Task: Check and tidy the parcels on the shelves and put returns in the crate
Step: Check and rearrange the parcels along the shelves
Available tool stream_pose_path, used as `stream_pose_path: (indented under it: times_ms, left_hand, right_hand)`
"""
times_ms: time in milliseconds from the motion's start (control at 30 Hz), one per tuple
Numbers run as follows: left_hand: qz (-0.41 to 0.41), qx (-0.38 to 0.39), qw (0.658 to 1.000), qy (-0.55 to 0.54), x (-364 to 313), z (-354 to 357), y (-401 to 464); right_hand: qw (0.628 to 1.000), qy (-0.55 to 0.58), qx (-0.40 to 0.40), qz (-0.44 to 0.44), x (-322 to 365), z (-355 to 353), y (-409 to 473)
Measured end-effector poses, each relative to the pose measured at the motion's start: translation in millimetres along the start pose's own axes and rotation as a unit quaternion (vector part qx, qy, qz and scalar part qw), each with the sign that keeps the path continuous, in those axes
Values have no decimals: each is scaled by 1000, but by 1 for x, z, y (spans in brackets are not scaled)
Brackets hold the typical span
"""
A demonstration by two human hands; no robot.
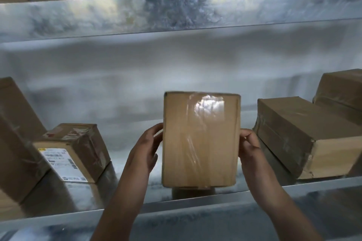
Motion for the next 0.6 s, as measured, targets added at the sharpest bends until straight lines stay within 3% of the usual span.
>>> stream_pose_path:
  times_ms: [67,167,300,600]
  left_hand:
    - [12,45,999,-11,-5,2,-4]
    - [28,-17,999,7,0,-6,4]
    - [57,21,997,45,2,2,-1]
    - [84,69,991,85,4,1,-9]
  right_hand:
    - [1000,16,-3,1,4,1,1]
    - [999,21,26,17,7,8,0]
    - [997,0,75,3,17,23,-4]
    - [995,-28,93,-16,19,27,-19]
Point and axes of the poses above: each hand's wrist, its own y-axis towards the middle knuckle, its own z-axis out of the palm, x = y × z, the point moved 9 cm from there along y, towards the middle knuckle, and after that the axes turned 11 degrees about -y, right-handed, at the moved point
